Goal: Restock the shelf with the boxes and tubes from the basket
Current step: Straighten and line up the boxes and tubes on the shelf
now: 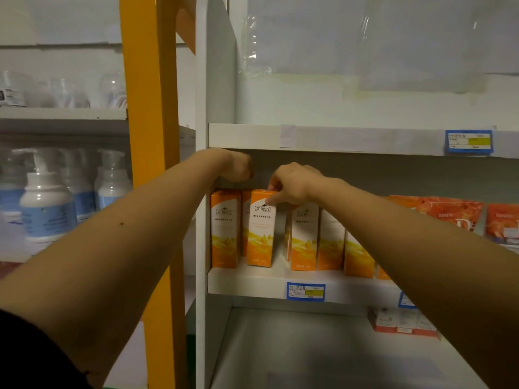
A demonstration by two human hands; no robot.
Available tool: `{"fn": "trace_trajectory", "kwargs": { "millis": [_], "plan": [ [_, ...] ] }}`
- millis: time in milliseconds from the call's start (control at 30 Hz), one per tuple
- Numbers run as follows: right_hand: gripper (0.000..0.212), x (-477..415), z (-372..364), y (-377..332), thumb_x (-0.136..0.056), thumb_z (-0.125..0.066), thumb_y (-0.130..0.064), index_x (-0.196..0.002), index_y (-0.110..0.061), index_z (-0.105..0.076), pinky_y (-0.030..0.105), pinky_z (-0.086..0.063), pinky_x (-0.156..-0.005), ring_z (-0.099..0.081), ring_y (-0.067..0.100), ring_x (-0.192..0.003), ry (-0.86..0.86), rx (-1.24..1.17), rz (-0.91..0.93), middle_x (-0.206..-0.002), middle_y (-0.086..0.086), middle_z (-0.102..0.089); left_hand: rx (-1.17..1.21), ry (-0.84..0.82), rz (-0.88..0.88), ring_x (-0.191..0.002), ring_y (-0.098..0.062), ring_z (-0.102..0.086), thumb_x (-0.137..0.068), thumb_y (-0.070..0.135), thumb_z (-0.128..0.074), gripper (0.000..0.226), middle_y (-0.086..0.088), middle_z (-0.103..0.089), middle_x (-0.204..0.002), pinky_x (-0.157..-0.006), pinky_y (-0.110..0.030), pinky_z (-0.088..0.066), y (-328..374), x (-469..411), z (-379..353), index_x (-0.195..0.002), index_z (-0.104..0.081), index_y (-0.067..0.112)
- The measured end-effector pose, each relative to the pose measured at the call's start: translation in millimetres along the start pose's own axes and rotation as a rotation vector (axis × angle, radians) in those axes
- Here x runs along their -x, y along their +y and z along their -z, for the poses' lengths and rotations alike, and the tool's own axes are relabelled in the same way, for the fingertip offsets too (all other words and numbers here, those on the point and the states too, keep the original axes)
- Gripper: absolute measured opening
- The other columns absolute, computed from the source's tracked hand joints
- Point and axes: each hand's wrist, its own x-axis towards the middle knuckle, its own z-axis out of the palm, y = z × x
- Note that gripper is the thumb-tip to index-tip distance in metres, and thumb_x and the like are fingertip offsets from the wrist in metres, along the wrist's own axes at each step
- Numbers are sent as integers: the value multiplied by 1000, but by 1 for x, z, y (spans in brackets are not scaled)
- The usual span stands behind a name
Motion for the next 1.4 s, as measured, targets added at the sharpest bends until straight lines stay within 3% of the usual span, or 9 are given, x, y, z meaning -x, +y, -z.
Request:
{"fn": "trace_trajectory", "kwargs": {
  "millis": [167,500,667,833,1033,1233,1400],
  "plan": [
    [40,-5,-3,-13,-85,-62,-40,-116,-15,-60,36,-42,-89,-58,26,-108,44,-22,8,-116,6,-63,15,52,-37,-128,-30,-47,-97,11,-35,41,-14,-49,-140,-108,-39,-37,1,8,1,-136,-44,6],
    [45,-1,-3,-12,-83,-66,-36,-124,-20,-57,41,-49,-94,-57,27,-114,110,-103,-10,-126,7,-59,47,93,-89,-127,-30,-47,-95,5,-38,42,-14,-49,-139,-109,-41,-39,1,9,-4,-137,-44,7],
    [34,12,12,18,-89,-59,-29,-121,-21,-61,40,-48,-97,-56,25,-115,113,-127,-15,-128,4,-59,120,96,-104,-126,-30,-49,-94,4,-39,41,-13,-51,-138,-107,-39,-41,5,6,-7,-134,-48,7],
    [33,24,17,49,-89,-58,-27,-120,-19,-62,42,-47,-100,-56,24,-115,54,-70,-59,-127,5,-60,183,107,-151,-119,-31,-54,-96,13,-41,38,-13,-55,-134,-103,-42,-46,16,2,-15,-132,-51,9],
    [55,34,17,69,-81,-68,-32,-131,-19,-52,38,-44,-102,-50,22,-123,1,-53,-80,-134,2,-55,224,89,-230,-127,-28,-48,-96,20,-43,40,-9,-50,-141,-109,-45,-39,38,-3,-22,-135,-49,13],
    [43,35,10,67,-81,-68,-33,-122,-23,-60,43,-49,-97,-57,21,-114,-11,-48,-38,-124,1,-63,251,-1,-299,-126,-24,-49,-93,33,-49,42,-6,-54,-136,-111,-45,-36,54,-8,-22,-131,-53,15],
    [42,36,8,66,-82,-67,-32,-122,-23,-61,39,-51,-92,-58,20,-110,2,-35,-21,-121,1,-64,218,-32,-276,-121,-23,-51,-90,39,-52,38,-3,-59,-128,-107,-46,-39,55,-15,-18,-123,-59,20]
  ]
}}
